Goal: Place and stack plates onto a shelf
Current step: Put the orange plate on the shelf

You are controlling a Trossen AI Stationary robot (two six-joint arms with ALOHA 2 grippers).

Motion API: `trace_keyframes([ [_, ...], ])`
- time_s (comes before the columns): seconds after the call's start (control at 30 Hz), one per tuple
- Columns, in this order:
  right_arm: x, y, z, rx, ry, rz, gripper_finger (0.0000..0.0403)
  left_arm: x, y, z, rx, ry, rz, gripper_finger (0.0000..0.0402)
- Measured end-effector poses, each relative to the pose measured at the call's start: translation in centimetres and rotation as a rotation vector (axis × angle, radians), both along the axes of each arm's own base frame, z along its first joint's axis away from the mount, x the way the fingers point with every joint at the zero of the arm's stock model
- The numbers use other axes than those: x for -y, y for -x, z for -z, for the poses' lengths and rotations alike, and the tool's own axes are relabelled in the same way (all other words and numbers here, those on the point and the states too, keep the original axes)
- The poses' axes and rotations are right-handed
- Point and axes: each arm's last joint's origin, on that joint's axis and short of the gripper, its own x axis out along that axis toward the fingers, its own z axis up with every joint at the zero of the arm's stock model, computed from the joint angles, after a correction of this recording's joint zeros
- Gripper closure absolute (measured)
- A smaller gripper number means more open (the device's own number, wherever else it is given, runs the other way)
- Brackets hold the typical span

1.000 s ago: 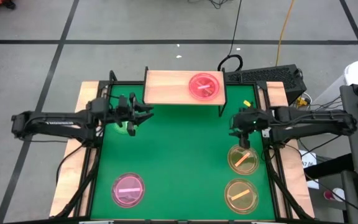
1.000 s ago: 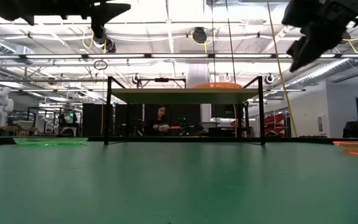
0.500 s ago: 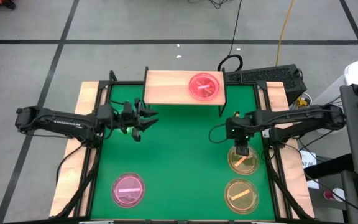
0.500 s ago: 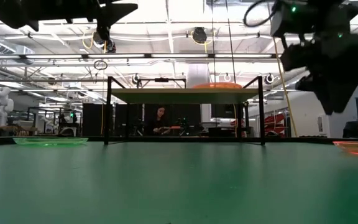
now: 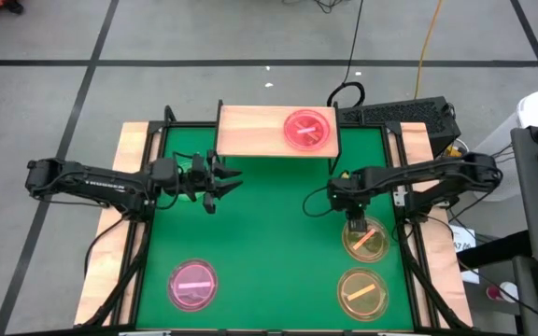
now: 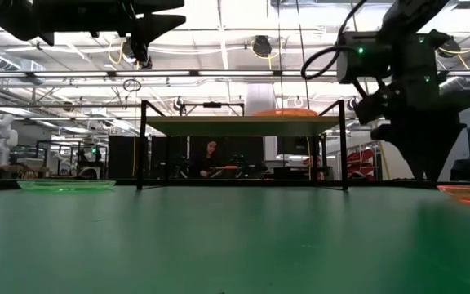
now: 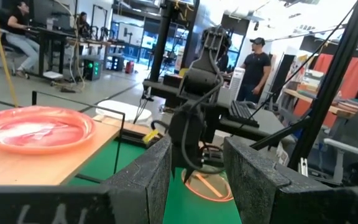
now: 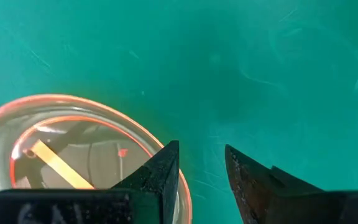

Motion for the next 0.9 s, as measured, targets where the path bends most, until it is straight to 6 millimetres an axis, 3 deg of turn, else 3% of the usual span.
trace_keyframes([
  [0.63, -0.26, 0.16, 0.93, 0.015, -0.081, -0.087, 0.0291, 0.00, 0.01, -0.04, 0.003, -0.001, 0.000, 0.0250],
  [0.9, -0.27, 0.18, 0.93, 0.013, -0.081, -0.085, 0.0374, 0.01, 0.05, -0.29, 0.030, -0.002, 0.001, 0.0250],
])
